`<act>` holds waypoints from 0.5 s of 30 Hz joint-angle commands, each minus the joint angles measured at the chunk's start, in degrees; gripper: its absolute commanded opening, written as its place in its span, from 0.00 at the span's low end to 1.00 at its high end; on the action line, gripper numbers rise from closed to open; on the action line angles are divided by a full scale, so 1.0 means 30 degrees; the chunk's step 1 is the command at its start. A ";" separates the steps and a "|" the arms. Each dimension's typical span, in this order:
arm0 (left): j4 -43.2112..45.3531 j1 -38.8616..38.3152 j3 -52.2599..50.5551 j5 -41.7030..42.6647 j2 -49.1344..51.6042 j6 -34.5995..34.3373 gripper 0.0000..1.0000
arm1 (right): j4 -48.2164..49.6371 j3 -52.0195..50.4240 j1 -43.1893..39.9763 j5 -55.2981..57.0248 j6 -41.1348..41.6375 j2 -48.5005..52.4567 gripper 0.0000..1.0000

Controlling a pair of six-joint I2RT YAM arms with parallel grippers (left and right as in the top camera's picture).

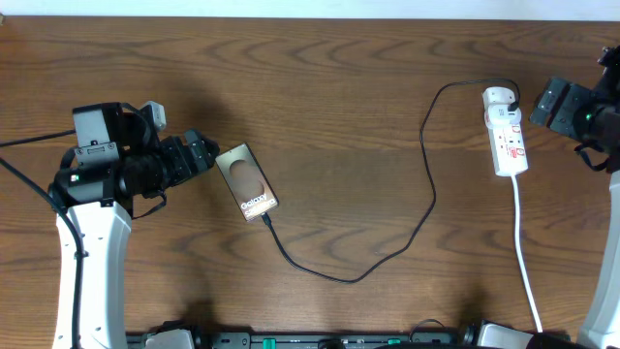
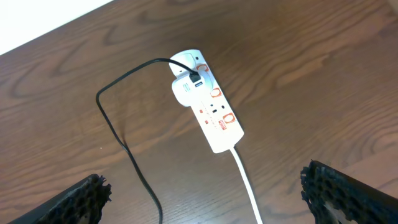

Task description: Plug charger to phone and switch on socket

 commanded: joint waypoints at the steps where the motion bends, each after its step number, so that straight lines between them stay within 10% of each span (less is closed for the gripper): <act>1: 0.0000 0.0029 -0.0073 -0.0233 0.0095 0.0117 0.94 | -0.0066 0.0044 0.0095 0.0153 0.0007 -0.0015 0.99; 15: -0.2441 -0.1035 -0.0240 -0.5093 -0.3672 0.0270 0.94 | -0.0066 0.0044 0.0095 0.0153 0.0007 -0.0022 0.99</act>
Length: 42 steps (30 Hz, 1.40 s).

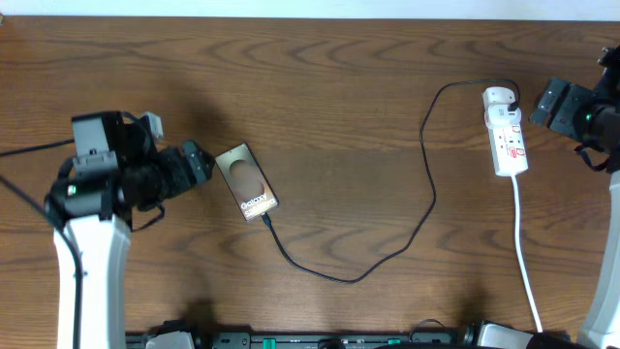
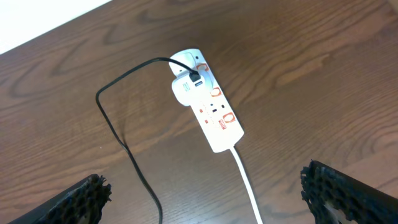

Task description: Plug charger to phone and switch on socket

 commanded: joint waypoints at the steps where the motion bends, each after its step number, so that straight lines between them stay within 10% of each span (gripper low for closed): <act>1: -0.0306 -0.0903 -0.0364 -0.3155 -0.2244 0.0262 0.94 | -0.0029 0.0044 0.0095 0.0153 0.0007 -0.0022 0.99; 14: 0.0699 -0.3242 -0.4954 -0.5617 -1.1876 0.0248 0.94 | -0.0029 0.0044 0.0095 0.0153 0.0007 -0.0015 0.99; 42: 1.8163 -0.2994 -1.8236 -0.6987 -2.2148 0.0255 0.94 | -0.0029 0.0044 0.0095 0.0153 0.0007 -0.0022 0.99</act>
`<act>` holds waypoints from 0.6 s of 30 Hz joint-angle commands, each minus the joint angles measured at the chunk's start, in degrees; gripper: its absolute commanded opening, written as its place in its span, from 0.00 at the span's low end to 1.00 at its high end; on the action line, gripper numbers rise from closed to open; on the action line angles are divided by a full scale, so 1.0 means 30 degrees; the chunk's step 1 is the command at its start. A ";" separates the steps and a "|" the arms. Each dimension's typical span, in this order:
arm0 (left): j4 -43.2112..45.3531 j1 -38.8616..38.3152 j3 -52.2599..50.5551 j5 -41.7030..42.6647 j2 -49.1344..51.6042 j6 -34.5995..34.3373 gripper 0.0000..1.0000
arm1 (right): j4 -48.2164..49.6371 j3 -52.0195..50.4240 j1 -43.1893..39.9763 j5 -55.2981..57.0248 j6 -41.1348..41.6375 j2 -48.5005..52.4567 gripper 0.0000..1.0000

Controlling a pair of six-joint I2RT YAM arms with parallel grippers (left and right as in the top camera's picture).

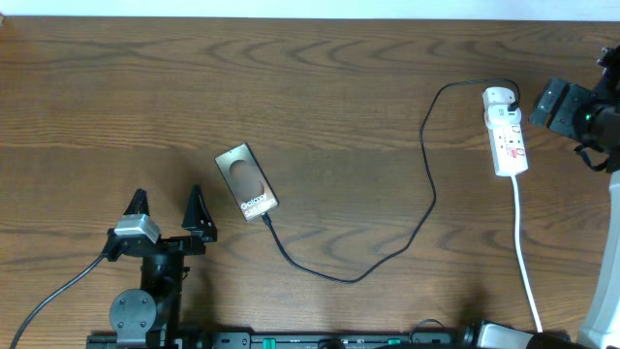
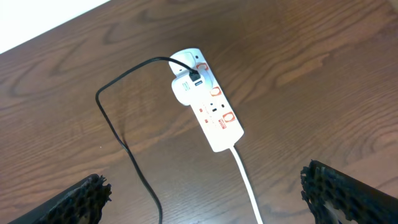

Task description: Plug charger to phone and switch on socket

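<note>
The dark phone (image 1: 246,183) lies face down left of the table's middle. A black charger cable (image 1: 426,184) meets its lower edge at the plug (image 1: 266,221) and runs right to the white adapter (image 2: 186,87) seated in the white power strip (image 2: 211,109). The strip's switches show red-orange. My left gripper (image 1: 168,207) stands open near the front edge, below and left of the phone, holding nothing. My right gripper (image 1: 542,105) hovers open just right of the strip, its black fingers (image 2: 81,199) wide apart.
The strip's white cord (image 1: 523,252) runs down the right side to the front edge. The black cable loops across the right half of the wooden table (image 1: 329,87). The left arm's base sits at the front left.
My left arm has drawn back from beside the phone's left edge to the front edge of the table, its gripper now open. Phone, cable, strip and right gripper are unchanged.
My left gripper was close against the phone's left edge, with the cable at the phone. Then it stood slightly further left. Now it is withdrawn at the front edge. The right gripper stayed open over the strip throughout.
</note>
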 commanded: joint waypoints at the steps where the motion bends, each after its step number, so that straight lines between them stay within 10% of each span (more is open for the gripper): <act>1: 0.0750 0.0160 -0.0801 -0.0393 -0.0255 0.0255 0.95 | -0.0007 0.0051 0.0095 0.0153 0.0007 -0.0022 0.99; 18: -0.0102 0.0211 -0.3279 -0.0597 -0.0255 0.0255 0.94 | -0.0007 0.0051 0.0095 0.0153 0.0007 -0.0015 0.99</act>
